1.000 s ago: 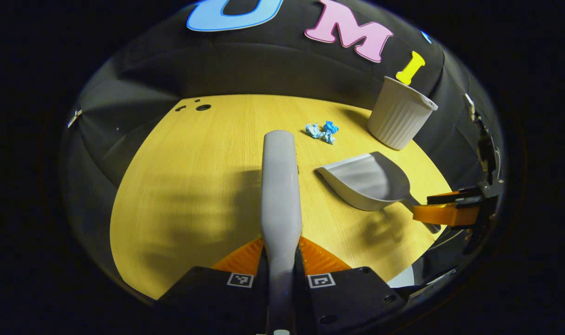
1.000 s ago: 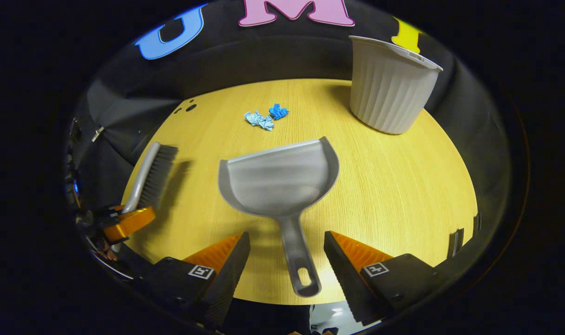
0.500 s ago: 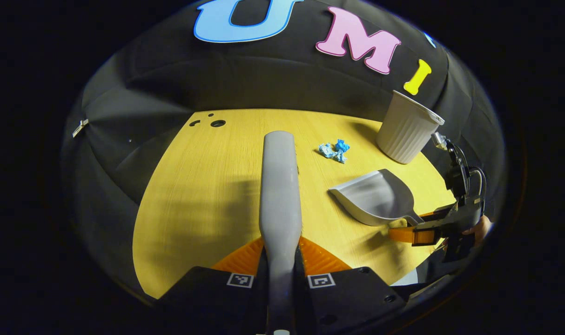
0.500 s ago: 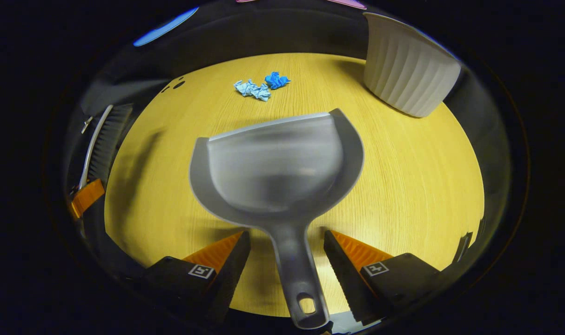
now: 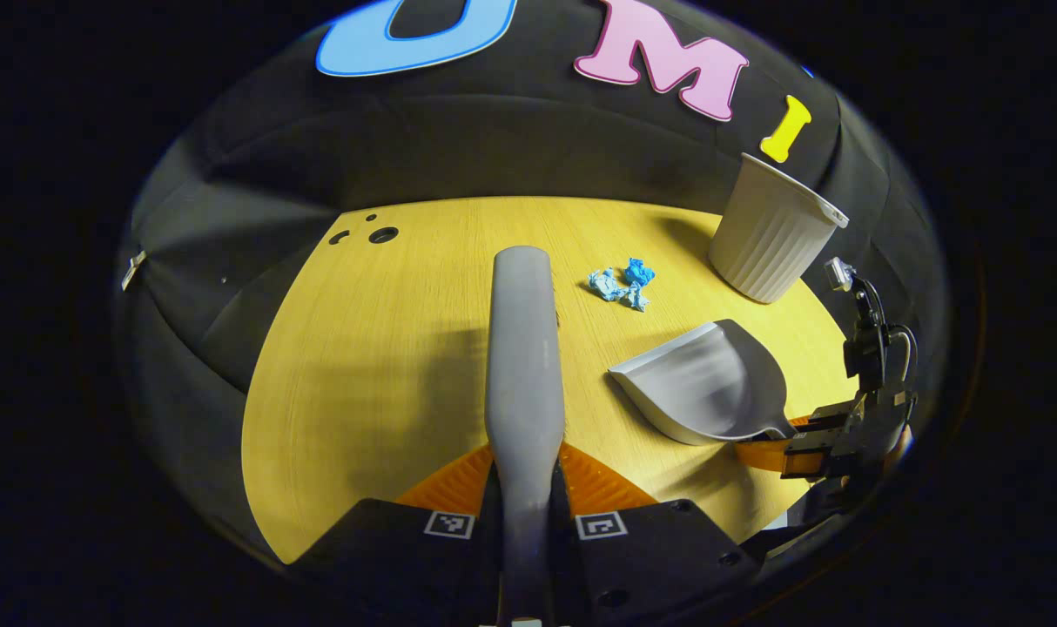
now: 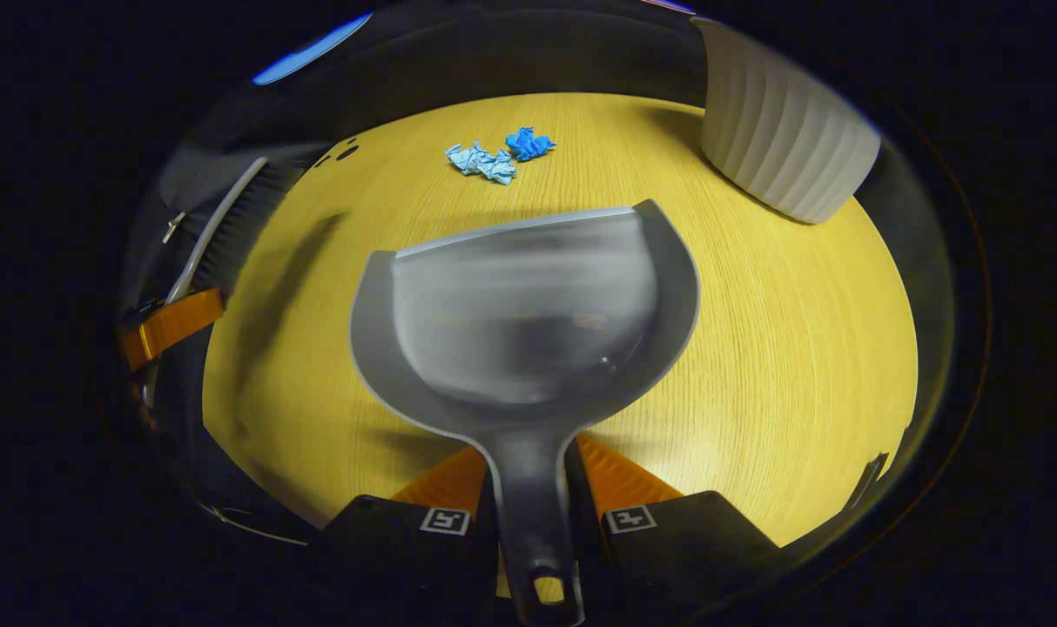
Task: Pick up the small broom and dustpan from the desktop, sweep the trash into the dustpan with the broom, and then empty the trash into the garbage bin.
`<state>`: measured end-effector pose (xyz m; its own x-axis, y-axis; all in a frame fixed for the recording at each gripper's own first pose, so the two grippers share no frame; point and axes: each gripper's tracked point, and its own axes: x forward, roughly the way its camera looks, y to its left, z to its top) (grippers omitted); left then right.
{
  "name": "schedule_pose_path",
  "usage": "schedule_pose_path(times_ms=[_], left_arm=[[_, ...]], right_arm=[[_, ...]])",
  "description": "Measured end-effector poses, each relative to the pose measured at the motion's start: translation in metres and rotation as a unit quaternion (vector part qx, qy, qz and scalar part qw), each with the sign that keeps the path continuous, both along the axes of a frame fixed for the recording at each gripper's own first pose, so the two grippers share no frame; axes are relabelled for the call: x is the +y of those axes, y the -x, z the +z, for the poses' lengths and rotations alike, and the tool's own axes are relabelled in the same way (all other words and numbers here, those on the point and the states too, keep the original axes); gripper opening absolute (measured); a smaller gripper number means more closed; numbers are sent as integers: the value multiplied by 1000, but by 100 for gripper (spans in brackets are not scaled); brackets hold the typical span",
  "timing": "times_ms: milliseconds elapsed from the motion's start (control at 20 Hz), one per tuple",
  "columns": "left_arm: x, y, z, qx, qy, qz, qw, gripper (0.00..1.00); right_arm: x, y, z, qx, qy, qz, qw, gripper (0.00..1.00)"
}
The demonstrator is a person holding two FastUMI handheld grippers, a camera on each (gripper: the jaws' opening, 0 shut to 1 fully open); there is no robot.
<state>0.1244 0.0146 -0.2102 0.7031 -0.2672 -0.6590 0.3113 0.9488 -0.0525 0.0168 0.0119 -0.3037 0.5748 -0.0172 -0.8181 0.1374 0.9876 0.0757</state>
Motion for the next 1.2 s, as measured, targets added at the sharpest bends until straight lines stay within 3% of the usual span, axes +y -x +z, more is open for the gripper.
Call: schedule_pose_path(times_ms=[100,150,200,250,300,700,850,1000,1100,1200], left_arm=[[-8,-15,-2,2,-15,-16,1000,28],[-12,-23,-1,-1,-22,-28,999,28],[-16,-32,0,-2,-29,-40,999,24],[-20,-41,-1,-2,-34,-50,998,24],[-24,-52,-1,-1,-39,-57,998,31],[-69,-161,-4,-14,-107,-117,987,28],[-87,-198,-10,-32,-174,-163,971,31],[-105,-225,-14,-47,-236,-223,945,28],[-118,-230,-17,-53,-259,-266,927,24],[-131,-226,-23,-48,-262,-307,914,28]], right_arm=[[0,2,3,-8,-6,11,1000,40],[0,2,8,-16,-8,17,1000,31],[-2,-2,13,-25,-8,26,999,39],[-4,-6,20,-34,-3,37,999,39],[-9,-11,27,-41,3,48,998,39],[-56,-14,42,-40,13,91,995,38],[-63,-9,36,-26,19,116,993,39],[-67,-13,32,-28,17,128,991,39],[-68,-14,30,-27,15,132,991,39],[-69,-14,30,-27,16,136,990,39]])
